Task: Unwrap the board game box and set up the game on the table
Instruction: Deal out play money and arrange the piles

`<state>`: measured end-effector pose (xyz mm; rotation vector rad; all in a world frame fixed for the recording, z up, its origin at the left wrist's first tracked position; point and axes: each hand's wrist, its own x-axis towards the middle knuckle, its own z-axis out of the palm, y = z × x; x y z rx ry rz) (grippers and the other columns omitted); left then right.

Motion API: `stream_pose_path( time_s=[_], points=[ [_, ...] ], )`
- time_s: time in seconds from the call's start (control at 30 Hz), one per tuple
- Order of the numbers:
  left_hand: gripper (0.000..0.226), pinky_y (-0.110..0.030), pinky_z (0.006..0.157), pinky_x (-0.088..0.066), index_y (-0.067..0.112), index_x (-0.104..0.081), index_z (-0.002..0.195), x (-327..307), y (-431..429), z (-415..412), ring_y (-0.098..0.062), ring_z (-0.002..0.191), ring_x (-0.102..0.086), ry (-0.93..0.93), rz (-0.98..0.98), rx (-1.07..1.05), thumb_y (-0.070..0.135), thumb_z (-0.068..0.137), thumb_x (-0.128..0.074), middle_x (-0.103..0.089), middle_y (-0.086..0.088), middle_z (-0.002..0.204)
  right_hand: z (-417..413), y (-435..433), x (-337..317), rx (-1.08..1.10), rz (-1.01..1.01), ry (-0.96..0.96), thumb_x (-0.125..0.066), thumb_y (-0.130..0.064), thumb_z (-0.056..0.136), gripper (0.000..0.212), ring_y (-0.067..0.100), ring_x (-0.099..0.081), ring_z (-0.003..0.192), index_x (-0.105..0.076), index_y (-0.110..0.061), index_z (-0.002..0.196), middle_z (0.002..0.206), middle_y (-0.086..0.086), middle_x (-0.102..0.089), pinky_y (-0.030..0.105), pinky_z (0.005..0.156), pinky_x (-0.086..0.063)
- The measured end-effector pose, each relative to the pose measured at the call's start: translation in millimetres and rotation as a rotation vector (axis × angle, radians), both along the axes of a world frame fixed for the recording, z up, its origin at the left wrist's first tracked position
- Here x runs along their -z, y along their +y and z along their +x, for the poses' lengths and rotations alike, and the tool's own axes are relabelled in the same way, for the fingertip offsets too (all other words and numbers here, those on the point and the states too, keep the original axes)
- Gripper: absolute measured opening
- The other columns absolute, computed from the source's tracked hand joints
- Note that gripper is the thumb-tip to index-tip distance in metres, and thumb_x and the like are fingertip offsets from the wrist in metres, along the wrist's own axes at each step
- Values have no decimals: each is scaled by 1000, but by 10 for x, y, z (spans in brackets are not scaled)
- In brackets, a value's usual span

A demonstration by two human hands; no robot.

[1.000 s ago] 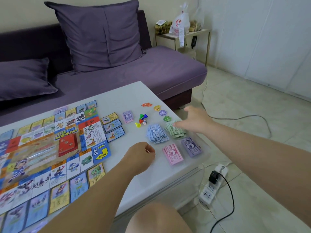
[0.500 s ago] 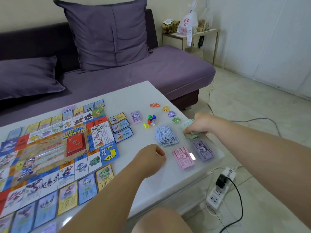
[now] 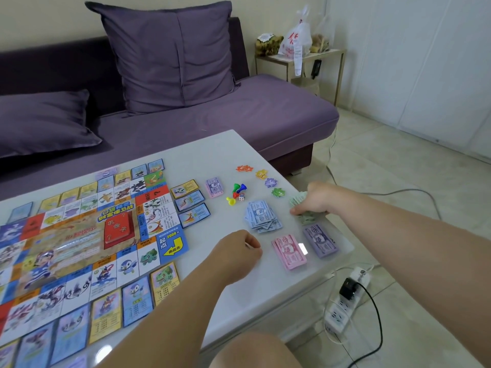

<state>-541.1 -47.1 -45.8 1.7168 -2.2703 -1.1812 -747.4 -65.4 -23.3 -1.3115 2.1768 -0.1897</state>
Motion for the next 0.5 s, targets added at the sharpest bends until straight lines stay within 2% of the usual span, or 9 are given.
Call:
stream_pose_path(
  time_s=[0.07,0.1,0.23,0.33,0.43,0.5],
  points=[
    [2,-29,85,-48,27,-51,92,-3,2,-2,-18,96,-59,7,3,1,29,94,-52,-58,3,97,-56,2,15,43,-21,-22,-76,-36,77,48,25,-57,92,-54,-3,105,94,8,-56,34,81,-49],
    [2,-29,85,-48,27,-52,93,-4,1,-1,-19,96,-59,8,2,1,29,94,-52,-58,3,97,-81,-3,24,58,-29,-19,-77,-34,77,51,26,-58,93,-55,0,108,96,9,-56,34,82,-50],
    [2,-28,84,-47,27,-52,94,-1,-4,-5,-18,96,-59,0,0,-3,29,94,-52,-58,3,96,-127,-32,11,68,-45,38,-79,-26,75,49,24,-57,84,-58,3,110,94,10,-58,29,72,-48],
    [2,-28,84,-48,28,-51,92,3,5,-2,-18,94,-59,6,3,-7,29,94,-52,-57,3,96,-148,-36,30,61,-84,86,-77,-20,77,45,26,-61,94,-60,0,113,105,13,-63,28,73,-46],
    [3,-28,84,-50,26,-52,95,-9,1,1,-16,86,-59,34,23,-12,28,94,-53,-58,3,93,-165,-36,62,74,-170,-35,-71,-11,81,35,27,-60,94,-58,0,112,112,16,-63,30,74,-45],
    [9,-28,82,-52,21,-55,101,-73,5,26,-13,76,-58,126,123,-66,26,94,-53,-59,1,87,-138,-41,-7,115,-258,-194,-65,-7,84,30,30,-59,98,-55,-1,112,113,19,-61,37,81,-49]
  ],
)
